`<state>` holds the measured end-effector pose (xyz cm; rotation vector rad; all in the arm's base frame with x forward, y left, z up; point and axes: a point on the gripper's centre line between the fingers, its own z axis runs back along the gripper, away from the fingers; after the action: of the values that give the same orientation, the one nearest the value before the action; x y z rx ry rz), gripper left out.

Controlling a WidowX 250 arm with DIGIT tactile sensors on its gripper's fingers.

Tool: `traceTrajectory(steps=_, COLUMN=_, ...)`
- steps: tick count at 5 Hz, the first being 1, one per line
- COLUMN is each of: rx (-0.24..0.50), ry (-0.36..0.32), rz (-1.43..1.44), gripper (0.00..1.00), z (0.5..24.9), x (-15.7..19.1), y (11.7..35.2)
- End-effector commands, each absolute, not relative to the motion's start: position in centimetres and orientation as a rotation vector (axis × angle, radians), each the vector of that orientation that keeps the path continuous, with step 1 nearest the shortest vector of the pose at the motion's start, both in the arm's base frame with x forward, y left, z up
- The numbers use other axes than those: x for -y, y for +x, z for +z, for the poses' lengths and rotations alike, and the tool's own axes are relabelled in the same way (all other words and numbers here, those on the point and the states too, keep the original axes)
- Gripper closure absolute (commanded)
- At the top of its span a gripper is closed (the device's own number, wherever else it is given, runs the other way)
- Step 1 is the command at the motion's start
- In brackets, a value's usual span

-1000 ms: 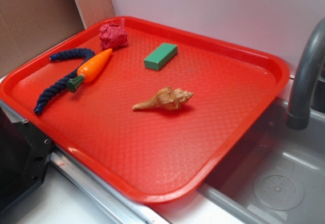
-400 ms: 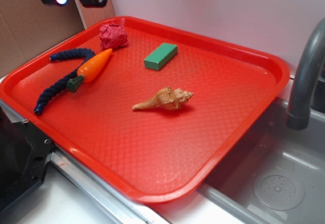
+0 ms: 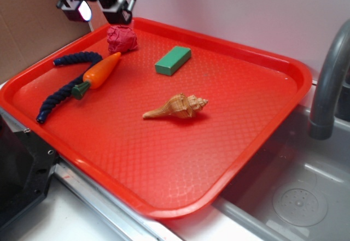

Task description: Grab the red paper.

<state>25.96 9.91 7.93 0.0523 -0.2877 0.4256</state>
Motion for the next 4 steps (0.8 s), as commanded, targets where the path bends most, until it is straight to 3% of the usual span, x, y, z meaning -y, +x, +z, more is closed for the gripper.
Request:
traceTrajectory(steps=1, rx=0.299, ry=0.083, rz=0.416, gripper=0.0, z=5.8, x=-12.5, y=29.6)
traceTrajectory(steps=2, rx=0.285, ry=0.122, rz=0.432, gripper=0.0, z=4.7, x=-13.2, y=30.2)
traceTrajectory(steps=3, rx=0.256, ry=0.11, rz=0.4, gripper=0.0, z=3.6, x=-13.2, y=30.5)
traceTrajectory(steps=4, rx=0.236, ry=0.069, rz=0.364, gripper=0.13, z=3.1, x=-12.7, y=30.3)
